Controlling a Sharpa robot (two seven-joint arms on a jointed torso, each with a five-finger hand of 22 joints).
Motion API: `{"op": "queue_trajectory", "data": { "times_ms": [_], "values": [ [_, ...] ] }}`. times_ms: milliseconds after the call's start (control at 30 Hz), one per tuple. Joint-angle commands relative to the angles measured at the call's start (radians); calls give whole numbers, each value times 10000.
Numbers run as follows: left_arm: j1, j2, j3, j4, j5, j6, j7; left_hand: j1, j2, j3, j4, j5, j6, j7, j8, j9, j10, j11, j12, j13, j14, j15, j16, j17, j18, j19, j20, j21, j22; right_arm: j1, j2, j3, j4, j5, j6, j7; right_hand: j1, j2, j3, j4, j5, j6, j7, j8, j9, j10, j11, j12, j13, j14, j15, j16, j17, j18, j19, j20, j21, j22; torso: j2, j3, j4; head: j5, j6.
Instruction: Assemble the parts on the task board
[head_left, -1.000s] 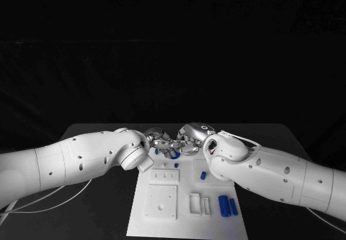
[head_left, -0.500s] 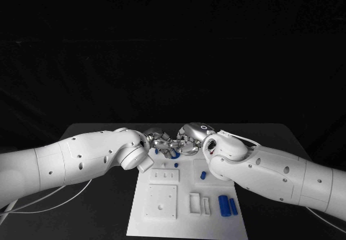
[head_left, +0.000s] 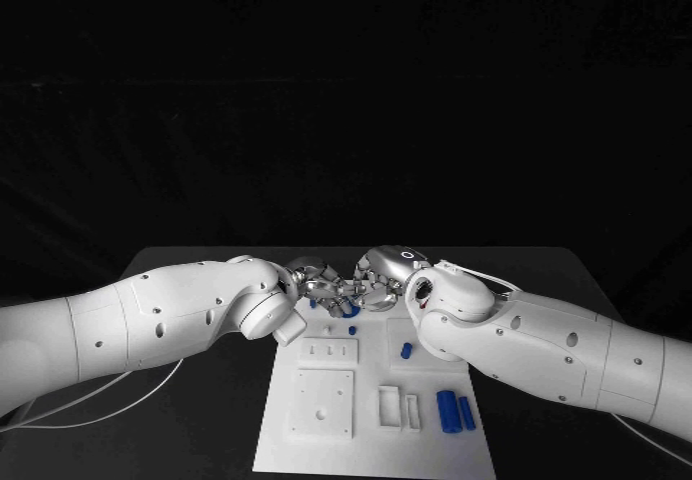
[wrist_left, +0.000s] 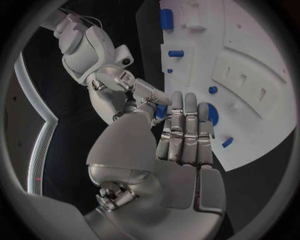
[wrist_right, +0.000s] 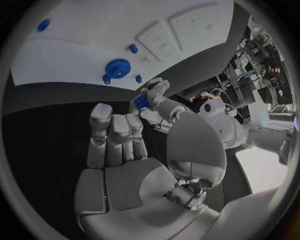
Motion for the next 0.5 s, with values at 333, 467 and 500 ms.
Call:
{"op": "queue_trajectory", "data": {
  "times_ms": [333,467,500],
  "values": [
    [15,2,13,-11,501,285,123,220,84,-126,-462,1427,17,6,-54,67,-214,41,34,44,-197,51,33,-90,-181,-157,64,-166,18,-7,-1,-12,-9,-121,230,-6,131,12,7,70,-41,479,412,26,8,94,-7,-45,23,-10,-84,-33,-5,165,23,-41,-15,63,1,3,0,3,-12],
    [15,-18,13,-30,571,341,145,170,432,31,-783,2015,34,2,-51,99,-238,47,38,61,-222,68,42,-102,-204,-230,92,-222,19,-8,-5,-14,-19,-116,233,3,145,16,13,73,-41,480,412,25,9,93,-7,-48,23,-10,-84,-34,-6,165,22,-42,-16,63,2,0,-1,4,-15],
    [15,-23,13,-34,611,360,150,170,432,31,-783,2015,34,2,-51,99,-238,47,38,61,-222,68,42,-102,-204,-230,92,-222,19,-8,-8,-14,-21,-115,232,6,146,16,14,73,-41,480,412,25,9,93,-7,-48,23,-10,-84,-34,-6,165,22,-42,-16,63,2,0,-1,4,-15]
  ]
}}
